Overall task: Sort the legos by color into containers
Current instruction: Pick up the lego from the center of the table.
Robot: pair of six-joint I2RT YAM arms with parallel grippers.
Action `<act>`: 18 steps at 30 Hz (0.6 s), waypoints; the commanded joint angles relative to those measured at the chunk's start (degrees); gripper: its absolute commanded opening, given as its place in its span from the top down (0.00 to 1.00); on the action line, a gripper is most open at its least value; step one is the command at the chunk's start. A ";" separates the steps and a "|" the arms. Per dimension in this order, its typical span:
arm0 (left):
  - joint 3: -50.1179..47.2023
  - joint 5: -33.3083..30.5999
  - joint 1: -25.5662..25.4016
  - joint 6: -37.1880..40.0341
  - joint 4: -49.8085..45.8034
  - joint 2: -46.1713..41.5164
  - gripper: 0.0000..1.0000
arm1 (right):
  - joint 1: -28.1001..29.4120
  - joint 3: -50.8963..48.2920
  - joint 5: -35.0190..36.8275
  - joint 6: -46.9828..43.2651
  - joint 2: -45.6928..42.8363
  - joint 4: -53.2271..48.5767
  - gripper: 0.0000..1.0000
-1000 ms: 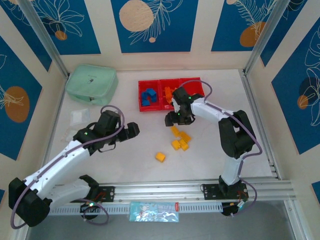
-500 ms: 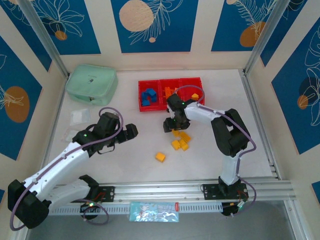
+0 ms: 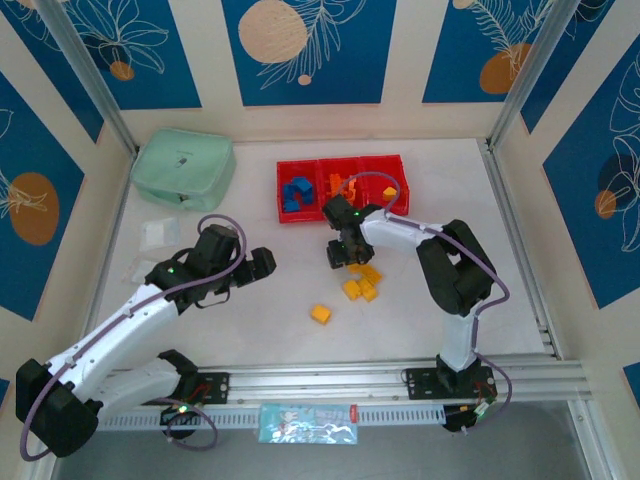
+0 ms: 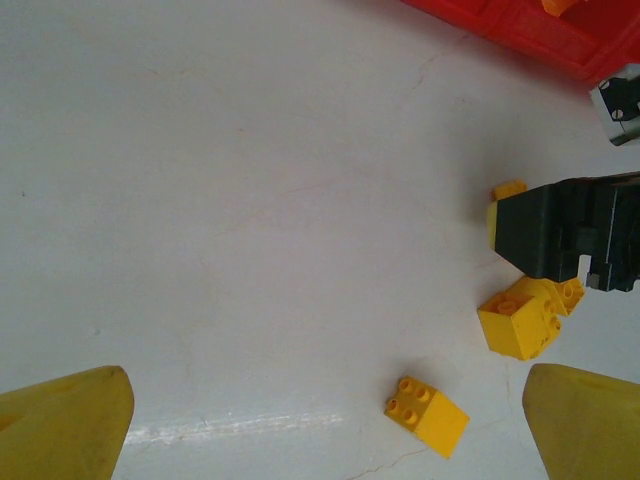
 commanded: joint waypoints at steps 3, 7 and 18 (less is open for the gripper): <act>0.04 -1.29 -0.08 0.17 -1.47 0.14 0.01 | -0.64 0.37 1.51 0.88 2.53 -4.69 0.43; 0.04 -1.39 -0.04 0.16 -1.50 0.11 0.01 | -0.70 0.21 1.54 0.75 2.98 -4.24 0.44; 1.13 -0.54 0.14 0.44 -0.89 1.32 0.01 | -3.16 -0.73 -0.24 1.22 0.36 -3.61 0.74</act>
